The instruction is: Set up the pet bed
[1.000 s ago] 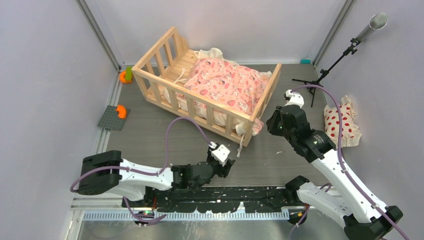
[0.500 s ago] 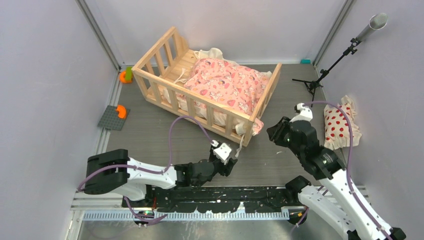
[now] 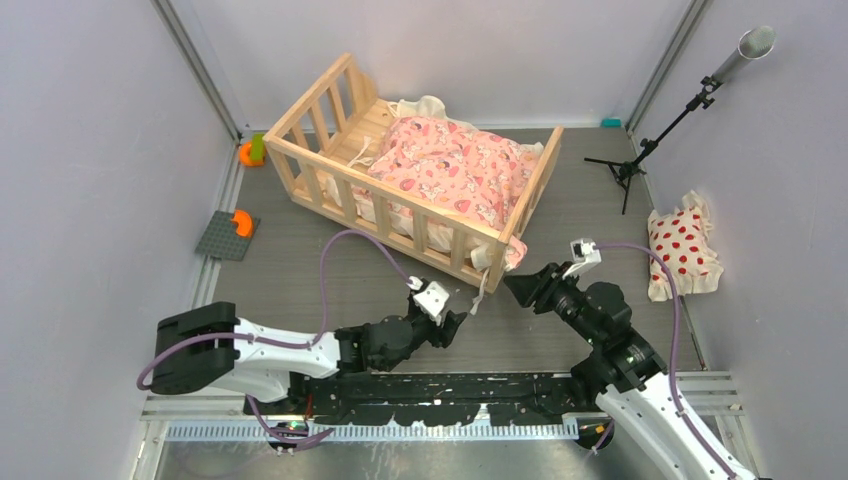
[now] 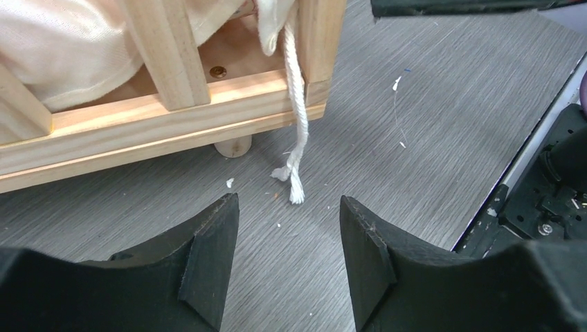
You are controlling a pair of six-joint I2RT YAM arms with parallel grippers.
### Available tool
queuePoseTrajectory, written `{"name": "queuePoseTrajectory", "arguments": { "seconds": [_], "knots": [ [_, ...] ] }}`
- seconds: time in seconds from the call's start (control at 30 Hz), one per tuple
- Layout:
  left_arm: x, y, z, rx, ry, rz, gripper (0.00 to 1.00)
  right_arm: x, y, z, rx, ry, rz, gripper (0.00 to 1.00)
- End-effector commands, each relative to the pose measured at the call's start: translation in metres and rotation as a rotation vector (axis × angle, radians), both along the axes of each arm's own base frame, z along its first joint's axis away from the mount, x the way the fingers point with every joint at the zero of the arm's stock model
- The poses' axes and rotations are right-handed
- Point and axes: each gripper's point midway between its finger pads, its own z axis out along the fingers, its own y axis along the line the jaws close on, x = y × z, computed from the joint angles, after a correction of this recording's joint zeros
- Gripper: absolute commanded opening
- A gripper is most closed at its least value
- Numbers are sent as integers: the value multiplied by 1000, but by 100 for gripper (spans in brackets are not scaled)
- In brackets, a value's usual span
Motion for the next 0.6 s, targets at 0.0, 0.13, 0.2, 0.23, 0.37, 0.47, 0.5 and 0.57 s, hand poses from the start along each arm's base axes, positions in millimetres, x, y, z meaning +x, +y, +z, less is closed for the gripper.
{"name": "queuePoseTrajectory", "arguments": {
  "seconds": [0.0,0.13,0.2,0.23,0.37,0.47,0.5,0.57],
  "knots": [
    [5,6,16,-67,-22,18,57,5,11,43,14,-227,80,42],
    [8,10,15,-64,-23,24,56,7,17,43,-14,-265,116,42],
    [7,10,15,-67,-22,22,56,11,15,41,-37,-267,101,42],
    [8,10,15,-68,-23,22,56,13,13,41,-45,-267,88,41],
    [8,10,14,-69,-22,18,56,20,6,41,-85,-272,47,39],
    [8,9,14,-70,-21,13,56,22,3,39,-118,-267,36,38],
    [9,9,13,-69,-20,13,56,23,3,39,-121,-269,35,38],
    [9,8,14,-70,-21,8,56,23,4,41,-118,-279,38,36]
  ]
}}
